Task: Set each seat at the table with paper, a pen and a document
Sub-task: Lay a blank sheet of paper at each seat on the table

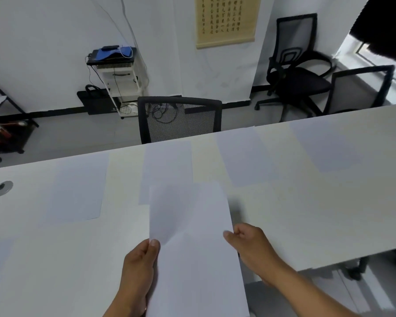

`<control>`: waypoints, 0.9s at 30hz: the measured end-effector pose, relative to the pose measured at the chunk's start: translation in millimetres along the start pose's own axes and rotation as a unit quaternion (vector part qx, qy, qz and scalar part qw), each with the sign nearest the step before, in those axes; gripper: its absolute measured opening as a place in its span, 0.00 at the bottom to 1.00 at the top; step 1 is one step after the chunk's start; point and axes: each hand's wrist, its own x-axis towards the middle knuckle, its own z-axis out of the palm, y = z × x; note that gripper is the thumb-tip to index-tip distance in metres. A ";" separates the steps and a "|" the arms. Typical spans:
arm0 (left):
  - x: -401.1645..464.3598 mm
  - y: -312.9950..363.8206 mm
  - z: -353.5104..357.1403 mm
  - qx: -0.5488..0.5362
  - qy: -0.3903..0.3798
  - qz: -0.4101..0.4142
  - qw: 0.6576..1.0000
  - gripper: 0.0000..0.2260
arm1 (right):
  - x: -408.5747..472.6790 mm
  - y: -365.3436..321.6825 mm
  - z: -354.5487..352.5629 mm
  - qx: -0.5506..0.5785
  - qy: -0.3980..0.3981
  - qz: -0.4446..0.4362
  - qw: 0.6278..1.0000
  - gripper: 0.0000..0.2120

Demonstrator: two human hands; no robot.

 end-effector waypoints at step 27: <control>-72.3 -9.5 271.1 0.011 -0.078 -0.024 0.997 0.18 | 0.8 103.8 -278.7 -0.034 0.037 -0.014 0.999 0.23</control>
